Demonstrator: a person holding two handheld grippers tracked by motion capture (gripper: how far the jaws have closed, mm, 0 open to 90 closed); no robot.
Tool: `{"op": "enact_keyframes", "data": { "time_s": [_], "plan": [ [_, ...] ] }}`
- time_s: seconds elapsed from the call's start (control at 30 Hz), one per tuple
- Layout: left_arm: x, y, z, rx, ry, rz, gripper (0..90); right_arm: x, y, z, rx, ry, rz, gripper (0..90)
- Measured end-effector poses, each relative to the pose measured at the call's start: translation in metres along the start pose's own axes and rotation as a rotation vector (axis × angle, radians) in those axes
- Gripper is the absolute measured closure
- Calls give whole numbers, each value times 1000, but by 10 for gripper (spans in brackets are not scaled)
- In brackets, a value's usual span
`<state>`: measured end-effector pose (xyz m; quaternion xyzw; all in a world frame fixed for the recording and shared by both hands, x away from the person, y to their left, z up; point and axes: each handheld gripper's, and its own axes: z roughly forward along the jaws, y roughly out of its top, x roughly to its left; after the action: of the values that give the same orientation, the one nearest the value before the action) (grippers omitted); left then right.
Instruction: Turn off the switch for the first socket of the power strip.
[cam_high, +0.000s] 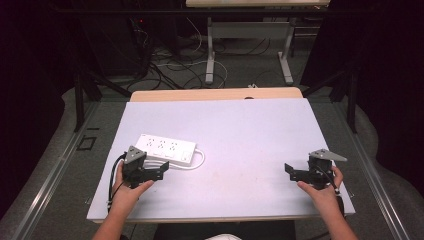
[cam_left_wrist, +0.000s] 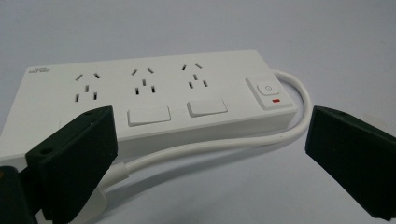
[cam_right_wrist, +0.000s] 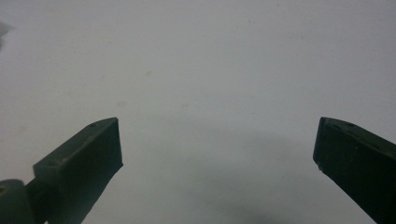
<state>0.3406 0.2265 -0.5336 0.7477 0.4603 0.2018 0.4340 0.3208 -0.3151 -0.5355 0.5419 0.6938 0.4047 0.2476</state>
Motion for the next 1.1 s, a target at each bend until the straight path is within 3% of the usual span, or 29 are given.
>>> {"op": "enact_keyframes", "data": {
  "time_s": [0.13, 0.23, 0.43, 0.47, 0.7, 0.8, 0.87, 1.1],
  "plan": [
    [-2, 1, -3, -20, 2, -18, 25, 1, 0, -4, -46, -17, 16, 8],
    [-2, 1, -4, -23, 1, -7, 26, 1, -1, -6, -53, -14, 19, 8],
    [-7, 2, -10, -37, -25, -7, 34, 6, 1, -9, -58, -12, -4, 8],
    [-9, 3, -10, -43, -34, -30, 37, 6, 1, -8, -66, -15, -12, 8],
    [-16, 9, -13, -54, -41, -30, 77, 12, 2, -7, -54, -16, -52, 8],
    [-19, 12, -13, -56, -39, -17, 83, 12, 2, -7, -54, -10, -61, 8],
    [-20, 14, -13, -45, -32, 19, 96, 12, 2, -7, -60, -8, -60, 7],
    [-23, 20, -12, -34, -27, 20, 150, 14, 1, -5, -48, 14, -58, 0]
  ]
}}
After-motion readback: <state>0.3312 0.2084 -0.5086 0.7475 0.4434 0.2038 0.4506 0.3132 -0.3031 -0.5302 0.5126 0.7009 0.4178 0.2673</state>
